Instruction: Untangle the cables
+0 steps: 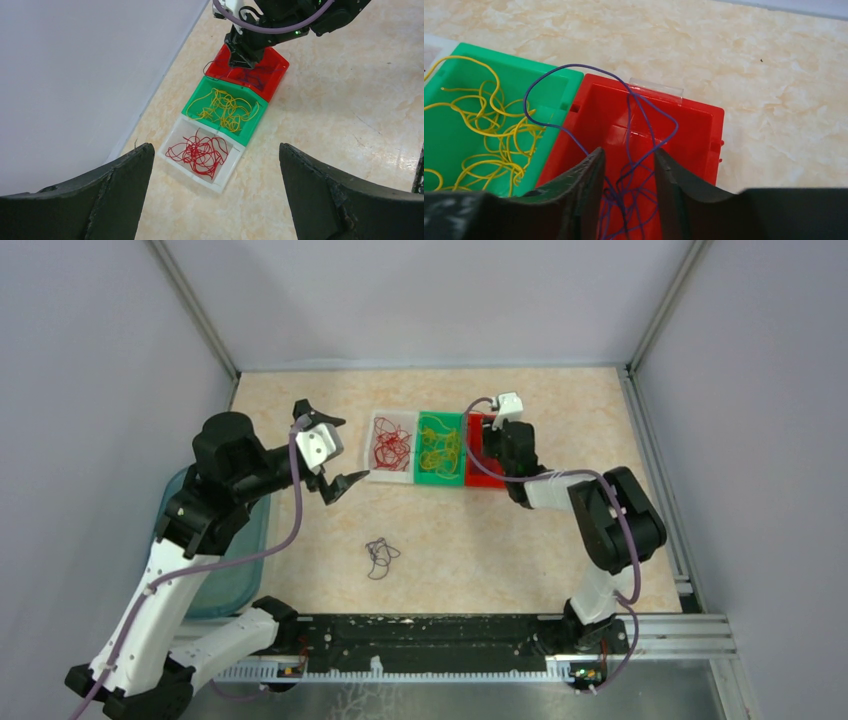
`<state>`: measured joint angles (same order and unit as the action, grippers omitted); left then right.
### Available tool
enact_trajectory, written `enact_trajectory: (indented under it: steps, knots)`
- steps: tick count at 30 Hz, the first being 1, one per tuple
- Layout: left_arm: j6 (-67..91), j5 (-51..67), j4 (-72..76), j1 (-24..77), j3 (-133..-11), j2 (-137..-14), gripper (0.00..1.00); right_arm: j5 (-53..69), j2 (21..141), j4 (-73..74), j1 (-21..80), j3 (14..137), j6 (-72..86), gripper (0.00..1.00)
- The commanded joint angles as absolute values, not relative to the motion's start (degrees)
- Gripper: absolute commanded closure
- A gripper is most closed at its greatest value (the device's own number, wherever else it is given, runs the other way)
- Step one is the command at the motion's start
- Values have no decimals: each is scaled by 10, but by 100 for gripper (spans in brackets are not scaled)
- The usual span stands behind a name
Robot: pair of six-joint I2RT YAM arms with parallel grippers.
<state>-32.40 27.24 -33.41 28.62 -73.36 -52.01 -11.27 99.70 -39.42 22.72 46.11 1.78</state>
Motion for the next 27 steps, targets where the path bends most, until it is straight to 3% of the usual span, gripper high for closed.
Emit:
enact_trajectory:
  steps: [1,4,5,6,7,15,19,21,27]
  knots:
    - [-319,277,-325,288,-732,-520,0,-122,934,-381,225,471,25,54]
    - [-319,269,-336,288,-736,-526,0,-125,902,-363,225,476,25,40]
    - [-318,265,-338,288,-738,-531,0,-129,892,-357,225,477,25,18]
    - [-314,259,-338,289,-738,-533,0,-132,882,-351,225,480,26,3]
    - [-312,256,-338,288,-739,-535,0,-135,872,-344,225,482,29,1]
    - [-332,275,-388,288,-735,-559,0,-165,785,-251,225,508,158,1]
    - [-360,264,-403,284,-705,-563,0,44,729,-327,230,456,157,1]
    - [-367,261,-401,269,-698,-568,0,93,722,-319,262,452,145,1]
    - [-361,328,-382,129,-702,-615,0,60,733,-245,428,446,57,7]
